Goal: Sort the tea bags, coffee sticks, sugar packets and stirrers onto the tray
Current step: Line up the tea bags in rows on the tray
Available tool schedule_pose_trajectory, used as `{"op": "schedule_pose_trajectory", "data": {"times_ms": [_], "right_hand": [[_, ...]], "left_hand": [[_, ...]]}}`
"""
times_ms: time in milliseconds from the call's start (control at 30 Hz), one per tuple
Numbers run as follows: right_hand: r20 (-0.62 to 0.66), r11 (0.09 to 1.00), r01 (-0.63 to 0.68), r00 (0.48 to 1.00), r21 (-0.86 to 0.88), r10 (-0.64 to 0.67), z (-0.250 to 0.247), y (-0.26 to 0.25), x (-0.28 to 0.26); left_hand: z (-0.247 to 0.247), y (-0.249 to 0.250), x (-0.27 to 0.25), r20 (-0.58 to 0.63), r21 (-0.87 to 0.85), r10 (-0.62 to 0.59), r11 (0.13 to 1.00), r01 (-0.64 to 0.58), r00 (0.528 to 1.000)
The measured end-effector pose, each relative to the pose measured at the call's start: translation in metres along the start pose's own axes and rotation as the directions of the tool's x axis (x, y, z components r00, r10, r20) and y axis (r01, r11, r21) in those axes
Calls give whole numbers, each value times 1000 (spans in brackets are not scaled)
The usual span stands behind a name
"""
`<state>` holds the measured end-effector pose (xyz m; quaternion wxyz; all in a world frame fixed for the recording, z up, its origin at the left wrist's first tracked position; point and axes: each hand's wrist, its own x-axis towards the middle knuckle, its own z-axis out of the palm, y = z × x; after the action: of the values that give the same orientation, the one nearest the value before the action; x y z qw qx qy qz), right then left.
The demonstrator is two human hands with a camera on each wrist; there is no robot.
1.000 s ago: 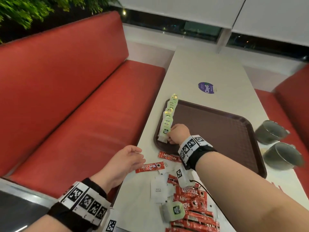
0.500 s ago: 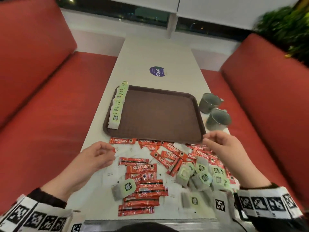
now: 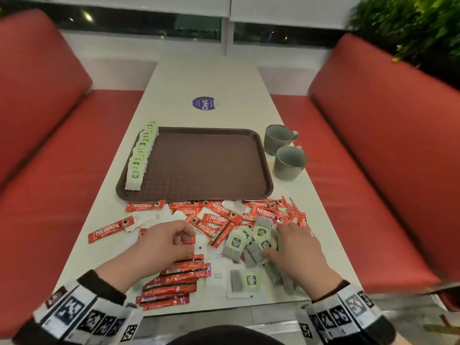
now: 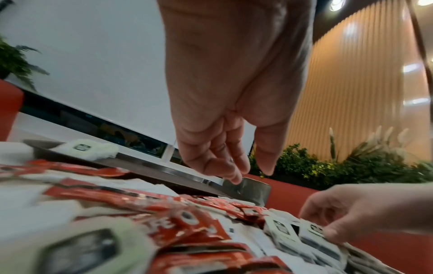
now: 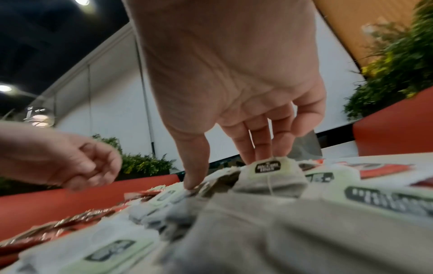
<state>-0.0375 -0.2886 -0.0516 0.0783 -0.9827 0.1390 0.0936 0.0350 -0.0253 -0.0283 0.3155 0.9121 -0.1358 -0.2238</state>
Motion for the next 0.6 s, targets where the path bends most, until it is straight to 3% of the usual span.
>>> {"op": "schedule_pose_trajectory", "data": {"times_ms": [133, 333, 467, 600], "right_hand": [[19, 996, 63, 998, -63, -62, 2, -7, 9], [86, 994, 103, 991, 29, -105, -4, -6, 20], [94, 936, 126, 982, 330, -165, -15, 0, 20], [33, 739, 157, 971, 655, -235, -28, 4, 22]], "left_hand": [[26, 35, 11, 55, 21, 76, 997, -77, 996], [54, 71, 31, 139, 122, 161, 976, -178, 977], [61, 84, 46, 145, 182, 226, 951, -251, 963], [63, 96, 55, 143, 154, 259, 948, -280, 955]]}}
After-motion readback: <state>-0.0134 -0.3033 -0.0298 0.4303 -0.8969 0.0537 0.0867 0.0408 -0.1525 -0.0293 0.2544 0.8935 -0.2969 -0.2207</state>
